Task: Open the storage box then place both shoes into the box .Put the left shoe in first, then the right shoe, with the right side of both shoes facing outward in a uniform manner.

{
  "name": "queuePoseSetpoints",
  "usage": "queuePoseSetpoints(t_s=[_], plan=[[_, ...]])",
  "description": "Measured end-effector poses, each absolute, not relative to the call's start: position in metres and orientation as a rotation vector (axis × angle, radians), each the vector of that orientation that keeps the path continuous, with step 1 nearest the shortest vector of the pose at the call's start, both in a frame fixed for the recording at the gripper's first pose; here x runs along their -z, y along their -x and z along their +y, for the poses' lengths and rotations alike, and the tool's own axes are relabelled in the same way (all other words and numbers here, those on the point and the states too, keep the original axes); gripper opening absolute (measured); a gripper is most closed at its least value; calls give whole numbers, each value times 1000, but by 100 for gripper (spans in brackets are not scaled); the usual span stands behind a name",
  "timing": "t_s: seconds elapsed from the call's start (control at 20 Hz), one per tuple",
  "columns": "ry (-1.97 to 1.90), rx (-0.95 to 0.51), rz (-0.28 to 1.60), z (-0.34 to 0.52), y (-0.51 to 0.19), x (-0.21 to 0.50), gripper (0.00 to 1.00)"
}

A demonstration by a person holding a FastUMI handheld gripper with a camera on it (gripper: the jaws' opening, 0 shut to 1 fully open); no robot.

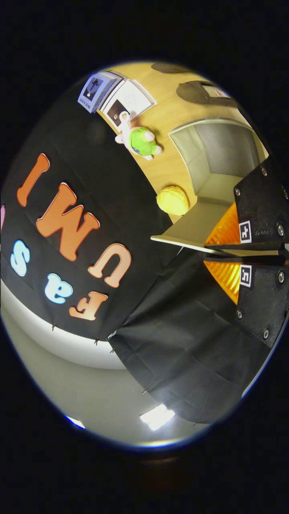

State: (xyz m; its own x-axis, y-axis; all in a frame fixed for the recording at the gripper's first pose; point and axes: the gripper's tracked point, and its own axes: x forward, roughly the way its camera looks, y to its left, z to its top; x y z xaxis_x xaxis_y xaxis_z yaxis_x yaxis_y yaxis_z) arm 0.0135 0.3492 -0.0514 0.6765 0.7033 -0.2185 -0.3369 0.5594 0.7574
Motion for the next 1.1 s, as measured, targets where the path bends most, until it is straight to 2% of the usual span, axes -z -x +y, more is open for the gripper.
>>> queuePoseSetpoints(t_s=[0.15, 0.25, 0.35, 0.45, 0.5, 1.1], plan=[[-722, -725, 545, 391, -2, 43, 13], [-675, -782, 557, 413, 9, 44, 28], [-627, -780, 549, 413, 10, 51, 60], [-600, -734, 530, 400, 2, 58, 88], [-591, -706, 514, 391, -5, 59, 96], [-428, -436, 402, 246, -37, 96, 98]])
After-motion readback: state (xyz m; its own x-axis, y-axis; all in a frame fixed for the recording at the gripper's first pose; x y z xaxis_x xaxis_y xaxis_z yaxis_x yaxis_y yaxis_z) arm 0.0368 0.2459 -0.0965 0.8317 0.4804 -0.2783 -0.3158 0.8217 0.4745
